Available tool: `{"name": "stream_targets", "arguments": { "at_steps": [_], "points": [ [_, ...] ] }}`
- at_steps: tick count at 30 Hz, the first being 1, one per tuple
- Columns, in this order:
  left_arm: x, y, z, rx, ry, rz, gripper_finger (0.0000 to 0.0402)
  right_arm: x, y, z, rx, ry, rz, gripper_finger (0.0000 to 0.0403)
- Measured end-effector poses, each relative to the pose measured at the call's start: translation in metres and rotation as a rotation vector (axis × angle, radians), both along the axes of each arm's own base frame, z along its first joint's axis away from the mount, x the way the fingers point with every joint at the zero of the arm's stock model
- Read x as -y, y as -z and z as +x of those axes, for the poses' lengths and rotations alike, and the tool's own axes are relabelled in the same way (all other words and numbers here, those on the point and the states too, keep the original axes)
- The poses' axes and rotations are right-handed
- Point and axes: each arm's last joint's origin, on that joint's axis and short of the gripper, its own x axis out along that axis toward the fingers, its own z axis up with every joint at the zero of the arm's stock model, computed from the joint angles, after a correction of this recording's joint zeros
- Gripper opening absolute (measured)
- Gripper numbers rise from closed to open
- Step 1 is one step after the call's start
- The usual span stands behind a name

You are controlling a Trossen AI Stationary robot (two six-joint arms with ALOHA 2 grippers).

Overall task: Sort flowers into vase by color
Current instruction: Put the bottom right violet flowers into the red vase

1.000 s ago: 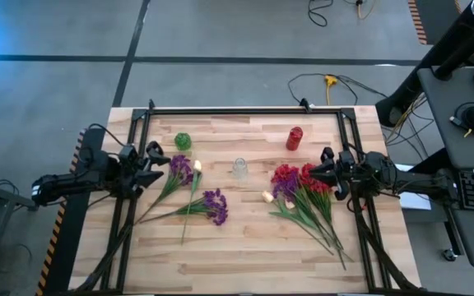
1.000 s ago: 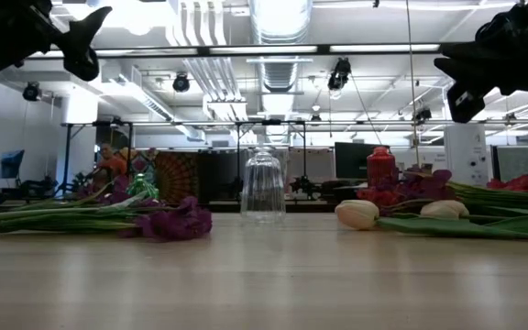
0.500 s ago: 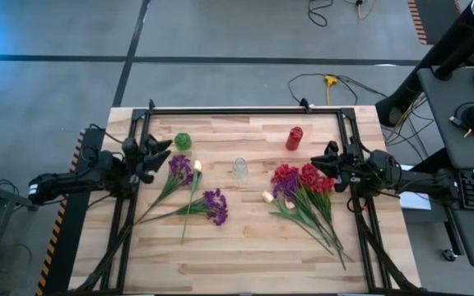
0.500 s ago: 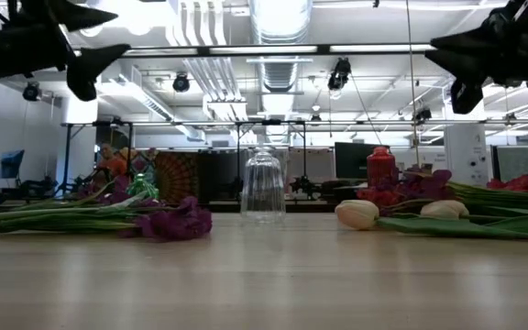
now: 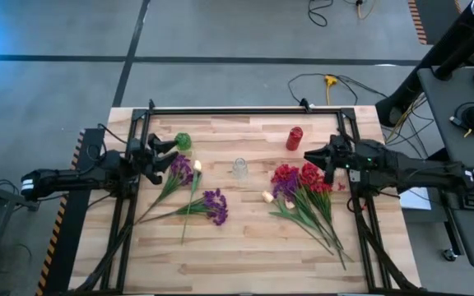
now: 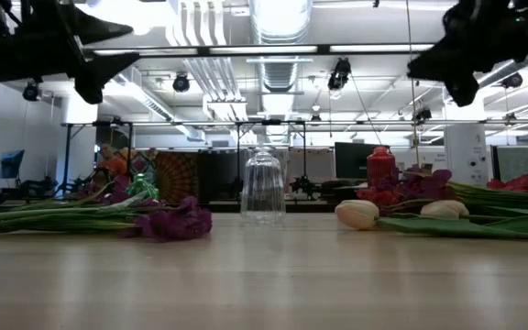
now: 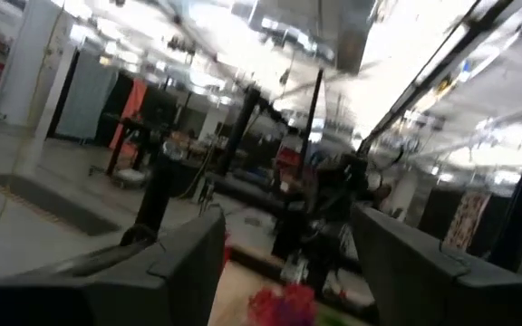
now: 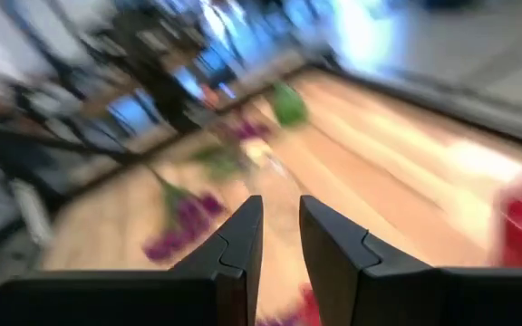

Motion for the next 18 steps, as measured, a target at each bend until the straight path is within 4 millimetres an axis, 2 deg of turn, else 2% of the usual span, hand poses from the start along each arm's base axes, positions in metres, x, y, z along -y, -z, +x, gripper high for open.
{"name": "stream_targets", "arguments": {
  "at_steps": [8,14,18],
  "points": [
    [0.000,-0.004,0.000,0.054,0.021,-0.041,0.0224,0.001,-0.032,0.011,-0.233,0.030,0.098,0.0068],
    [0.000,-0.002,0.001,0.056,0.036,-0.099,0.0224,0.001,-0.046,0.015,-0.341,0.037,0.136,0.0068],
    [0.000,0.000,0.002,0.022,0.046,-0.087,0.0224,-0.001,-0.047,0.017,-0.415,0.040,0.190,0.0068]
  ]
}}
